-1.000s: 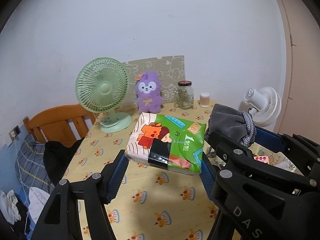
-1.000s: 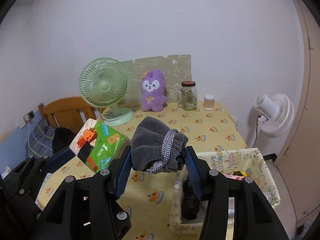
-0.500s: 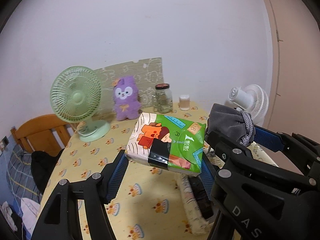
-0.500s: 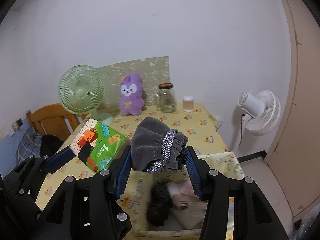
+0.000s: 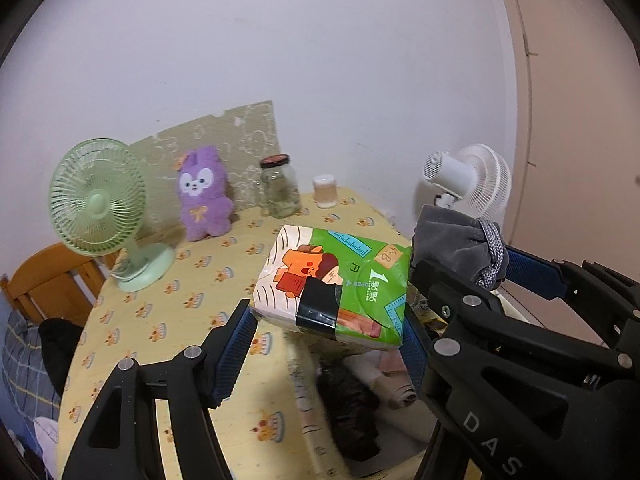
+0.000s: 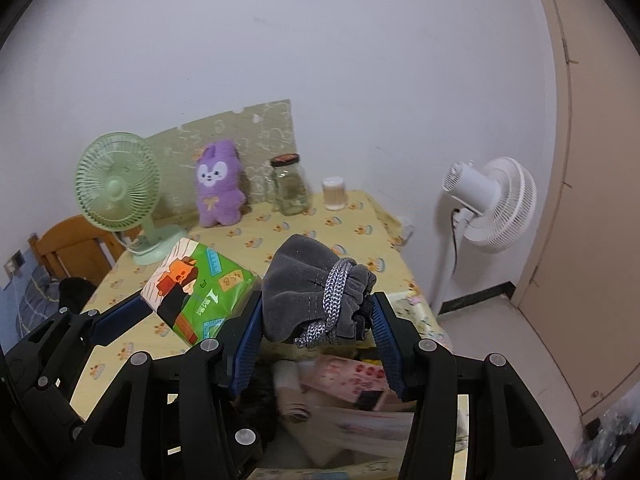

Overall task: Organize soft objects
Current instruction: 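Carry the green pack and grey pouch with both tools over the yellow box, then lower the green pack and grey pouch into the box and open both tools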

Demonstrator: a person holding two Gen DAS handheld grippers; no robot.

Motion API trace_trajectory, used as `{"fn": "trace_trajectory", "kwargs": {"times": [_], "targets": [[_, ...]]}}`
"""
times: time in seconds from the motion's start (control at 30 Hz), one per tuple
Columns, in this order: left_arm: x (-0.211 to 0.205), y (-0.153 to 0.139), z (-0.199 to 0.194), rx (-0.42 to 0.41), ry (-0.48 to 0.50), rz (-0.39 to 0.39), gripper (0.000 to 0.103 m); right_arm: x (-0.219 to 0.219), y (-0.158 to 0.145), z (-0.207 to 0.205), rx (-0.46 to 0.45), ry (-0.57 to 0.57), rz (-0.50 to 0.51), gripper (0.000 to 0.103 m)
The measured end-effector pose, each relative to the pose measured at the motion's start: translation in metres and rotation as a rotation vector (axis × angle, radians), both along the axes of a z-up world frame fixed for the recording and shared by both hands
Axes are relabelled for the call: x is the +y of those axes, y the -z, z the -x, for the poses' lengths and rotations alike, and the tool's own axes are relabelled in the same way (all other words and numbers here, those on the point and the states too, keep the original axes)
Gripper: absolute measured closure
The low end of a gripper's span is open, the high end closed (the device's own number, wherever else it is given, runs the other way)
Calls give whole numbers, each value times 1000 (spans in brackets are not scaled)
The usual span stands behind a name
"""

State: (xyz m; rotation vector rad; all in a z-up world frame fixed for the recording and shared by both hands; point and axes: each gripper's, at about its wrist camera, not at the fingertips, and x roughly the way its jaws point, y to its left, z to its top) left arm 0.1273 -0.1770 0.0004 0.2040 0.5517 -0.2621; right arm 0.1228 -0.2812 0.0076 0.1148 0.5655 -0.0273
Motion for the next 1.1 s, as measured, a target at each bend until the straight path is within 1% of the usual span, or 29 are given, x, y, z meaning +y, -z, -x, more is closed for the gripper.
{"fn": "trace_trajectory", "kwargs": {"times": [0.43, 0.57, 0.63, 0.7, 0.77, 0.87, 0.97, 1.1], "targets": [[-36, 27, -17, 84, 94, -35, 31, -34, 29, -12, 77, 82, -14, 48], [-43, 36, -20, 113, 117, -62, 27, -38, 38, -15, 104, 90, -16, 48], [-46, 41, -19, 127, 131, -76, 23, -40, 43, -12, 118, 91, -20, 48], [-47, 45, -17, 130, 147, -101, 16, -40, 47, -10, 126, 87, -20, 48], [-49, 48, -14, 132, 164, -120, 15, -40, 51, -11, 138, 86, -30, 48], [-51, 49, -10, 131, 186, -145, 7, -41, 56, -14, 151, 82, -42, 48], [-49, 50, -10, 135, 184, -158, 7, -38, 57, -15, 151, 76, -36, 48], [-44, 51, -12, 151, 164, -157, 7, -34, 60, -18, 160, 53, -57, 48]]}}
